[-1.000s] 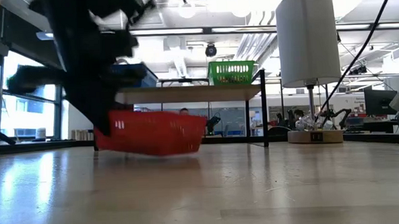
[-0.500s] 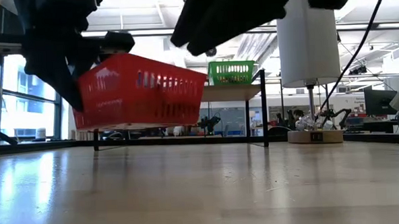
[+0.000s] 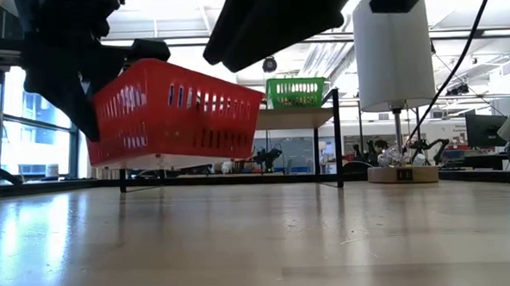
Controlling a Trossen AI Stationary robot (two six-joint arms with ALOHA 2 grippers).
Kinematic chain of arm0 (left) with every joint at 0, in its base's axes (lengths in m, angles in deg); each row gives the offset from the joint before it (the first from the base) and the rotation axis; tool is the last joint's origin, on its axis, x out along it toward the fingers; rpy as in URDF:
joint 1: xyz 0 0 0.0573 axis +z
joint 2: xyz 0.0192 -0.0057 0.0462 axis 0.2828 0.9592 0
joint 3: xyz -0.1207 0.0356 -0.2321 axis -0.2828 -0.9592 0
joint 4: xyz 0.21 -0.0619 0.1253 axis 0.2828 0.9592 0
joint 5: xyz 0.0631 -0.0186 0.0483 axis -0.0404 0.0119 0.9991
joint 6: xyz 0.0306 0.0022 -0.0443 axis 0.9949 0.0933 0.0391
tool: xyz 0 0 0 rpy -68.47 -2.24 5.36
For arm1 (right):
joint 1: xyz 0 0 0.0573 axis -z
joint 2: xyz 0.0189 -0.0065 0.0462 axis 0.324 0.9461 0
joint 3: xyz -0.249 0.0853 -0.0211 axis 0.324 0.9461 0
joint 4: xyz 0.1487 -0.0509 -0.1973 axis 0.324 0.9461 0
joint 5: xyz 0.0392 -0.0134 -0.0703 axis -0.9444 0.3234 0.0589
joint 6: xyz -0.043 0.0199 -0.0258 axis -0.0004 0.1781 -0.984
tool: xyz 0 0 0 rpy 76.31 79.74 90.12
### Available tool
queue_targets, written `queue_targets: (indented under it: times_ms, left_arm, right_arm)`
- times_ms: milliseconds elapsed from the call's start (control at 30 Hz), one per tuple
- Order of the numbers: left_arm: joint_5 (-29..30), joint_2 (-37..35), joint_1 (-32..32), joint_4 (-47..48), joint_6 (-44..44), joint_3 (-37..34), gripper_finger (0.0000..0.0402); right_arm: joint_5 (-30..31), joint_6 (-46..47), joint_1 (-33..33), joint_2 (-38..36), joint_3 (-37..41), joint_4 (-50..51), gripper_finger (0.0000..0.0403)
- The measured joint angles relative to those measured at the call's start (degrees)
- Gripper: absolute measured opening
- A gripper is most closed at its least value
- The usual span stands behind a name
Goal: Pick & Place Office Desk Supplies
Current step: Put the red bin on the shelf
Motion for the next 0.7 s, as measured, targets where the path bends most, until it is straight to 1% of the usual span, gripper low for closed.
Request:
queue_targets:
  times_ms: [300, 433, 700]
  left_arm:
    - [0.1, 0.0, -0.3, -0.3, 0.5, 0.0, 0.0000]
    - [0.8, 0.0, -0.9, -0.2, 0.6, 0.0, 0.0000]
    - [1.5, -3.9, -1.5, 0.1, 1.0, 0.6, 0.0000]
  right_arm:
    - [-6.9, 1.5, 3.0, 0.7, 0.0, 0.1, 0.0138]
    - [-7.6, 1.9, 3.5, 0.7, 0.0, 0.8, 0.0138]
    - [-7.8, 1.9, 3.7, 0.7, 0.0, 1.1, 0.0138]
